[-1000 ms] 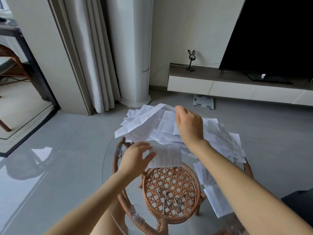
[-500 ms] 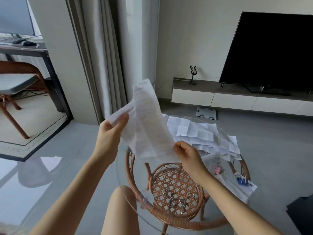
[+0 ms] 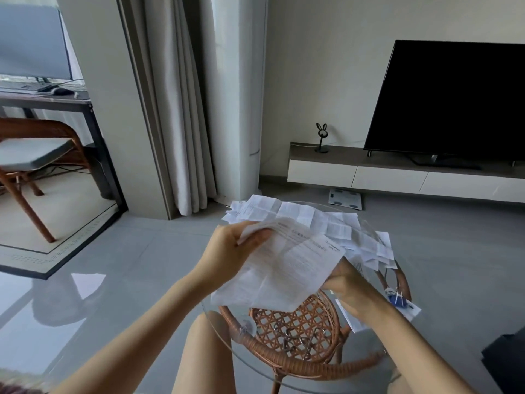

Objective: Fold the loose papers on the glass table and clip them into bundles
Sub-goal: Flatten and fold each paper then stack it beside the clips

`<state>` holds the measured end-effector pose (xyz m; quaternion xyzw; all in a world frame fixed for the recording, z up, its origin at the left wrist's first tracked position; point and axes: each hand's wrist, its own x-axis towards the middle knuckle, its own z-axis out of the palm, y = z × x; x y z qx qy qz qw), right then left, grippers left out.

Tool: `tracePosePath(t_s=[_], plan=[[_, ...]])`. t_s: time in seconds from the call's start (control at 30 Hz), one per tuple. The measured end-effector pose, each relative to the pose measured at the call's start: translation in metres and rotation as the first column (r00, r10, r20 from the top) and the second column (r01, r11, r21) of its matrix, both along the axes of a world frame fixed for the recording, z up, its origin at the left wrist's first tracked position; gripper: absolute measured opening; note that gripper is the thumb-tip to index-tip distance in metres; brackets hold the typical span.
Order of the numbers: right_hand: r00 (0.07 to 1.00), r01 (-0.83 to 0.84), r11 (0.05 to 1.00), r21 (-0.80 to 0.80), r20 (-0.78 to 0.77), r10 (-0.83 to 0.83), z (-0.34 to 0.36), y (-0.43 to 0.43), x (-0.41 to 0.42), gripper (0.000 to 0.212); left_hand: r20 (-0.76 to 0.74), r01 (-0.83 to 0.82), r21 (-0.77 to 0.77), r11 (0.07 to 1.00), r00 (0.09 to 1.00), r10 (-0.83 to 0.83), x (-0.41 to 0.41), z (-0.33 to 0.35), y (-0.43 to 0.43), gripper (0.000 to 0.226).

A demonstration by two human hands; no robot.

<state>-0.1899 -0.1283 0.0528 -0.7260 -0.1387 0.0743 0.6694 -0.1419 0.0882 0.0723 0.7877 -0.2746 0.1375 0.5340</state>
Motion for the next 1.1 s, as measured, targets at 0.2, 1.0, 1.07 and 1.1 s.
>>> tracePosePath(t_s=[0.2, 1.0, 1.07, 1.1], plan=[[0.996, -0.009, 0.938, 0.346, -0.075, 0.037, -0.001, -0.014, -0.023, 0.057, 0.159, -0.097, 0.049, 0.994, 0.983, 0.088, 0.0, -0.014, -0.016, 0.016], [0.919, 0.164, 0.986, -0.03, -0.357, -0.164, -0.044, -0.055, -0.068, 0.047, -0.765, 0.529, 0.317, 0.787, 0.633, -0.118, -0.01, -0.081, 0.022, 0.046], [0.924, 0.126, 0.992, -0.028, -0.36, -0.127, -0.04, -0.06, -0.066, 0.075, -0.516, 0.322, 0.635, 0.702, 0.853, 0.074, 0.004, -0.091, 0.019, 0.073], [0.926, 0.094, 0.995, -0.021, -0.367, -0.095, -0.035, -0.06, -0.066, 0.079, -0.407, 0.289, 0.767, 0.573, 0.909, 0.087, 0.008, -0.103, 0.018, 0.089]])
